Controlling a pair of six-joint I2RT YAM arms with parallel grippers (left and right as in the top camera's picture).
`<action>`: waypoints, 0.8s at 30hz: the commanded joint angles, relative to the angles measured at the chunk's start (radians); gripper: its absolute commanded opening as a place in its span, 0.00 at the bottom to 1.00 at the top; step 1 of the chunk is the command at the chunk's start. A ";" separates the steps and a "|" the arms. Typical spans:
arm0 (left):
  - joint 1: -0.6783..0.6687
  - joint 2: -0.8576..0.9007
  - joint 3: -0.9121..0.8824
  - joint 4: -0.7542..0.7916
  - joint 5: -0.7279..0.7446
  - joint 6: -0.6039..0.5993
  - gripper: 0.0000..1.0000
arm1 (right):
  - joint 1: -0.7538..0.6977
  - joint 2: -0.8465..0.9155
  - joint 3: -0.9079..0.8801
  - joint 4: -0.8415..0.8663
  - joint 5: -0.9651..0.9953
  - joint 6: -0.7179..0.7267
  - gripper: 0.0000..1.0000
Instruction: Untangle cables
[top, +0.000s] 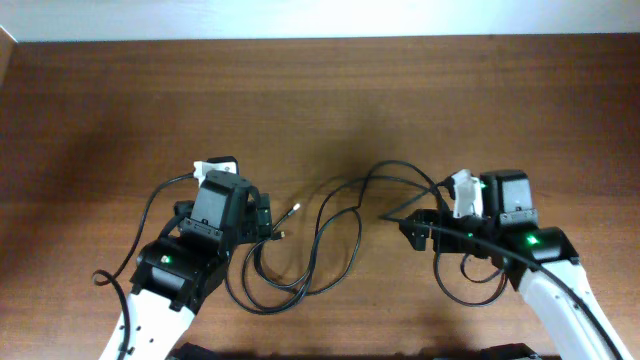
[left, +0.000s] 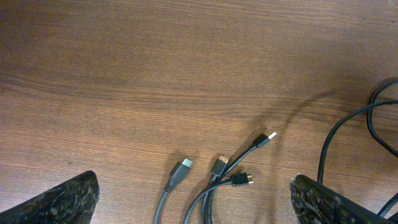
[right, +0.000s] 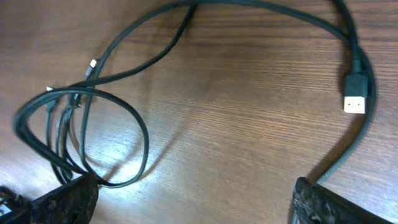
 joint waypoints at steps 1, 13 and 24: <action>-0.002 -0.011 0.014 -0.002 -0.021 -0.013 0.99 | 0.066 0.099 -0.007 0.082 -0.033 -0.022 0.99; -0.002 -0.011 0.014 -0.002 -0.021 -0.013 0.99 | 0.327 0.447 -0.006 0.477 -0.064 -0.018 0.94; -0.002 -0.010 0.014 -0.002 -0.021 -0.013 0.99 | 0.327 0.504 -0.006 0.504 -0.062 -0.010 0.04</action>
